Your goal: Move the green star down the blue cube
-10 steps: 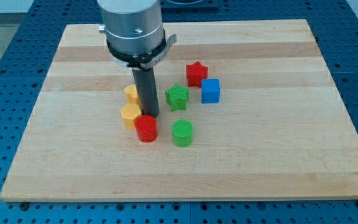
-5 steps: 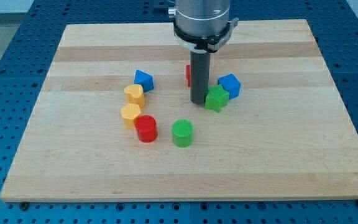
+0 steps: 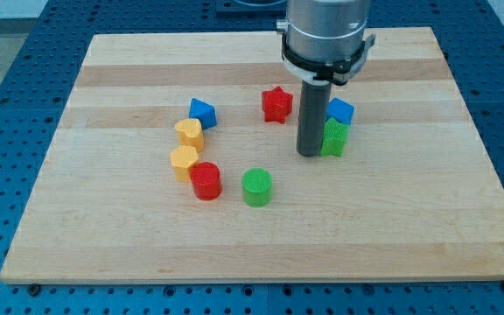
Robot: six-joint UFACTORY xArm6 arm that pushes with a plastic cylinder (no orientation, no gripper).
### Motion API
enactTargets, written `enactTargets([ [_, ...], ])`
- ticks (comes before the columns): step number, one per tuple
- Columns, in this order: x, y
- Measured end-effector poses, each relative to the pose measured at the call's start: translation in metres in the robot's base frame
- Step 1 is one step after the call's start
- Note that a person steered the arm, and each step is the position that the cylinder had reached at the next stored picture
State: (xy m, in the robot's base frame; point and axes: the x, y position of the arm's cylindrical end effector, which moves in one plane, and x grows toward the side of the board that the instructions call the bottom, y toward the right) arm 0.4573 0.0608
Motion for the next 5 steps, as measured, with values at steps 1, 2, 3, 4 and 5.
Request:
enactTargets([
  [1, 0.003, 0.006],
  [2, 0.003, 0.017],
  [3, 0.010, 0.021],
  [4, 0.062, 0.021],
  [5, 0.113, 0.013],
])
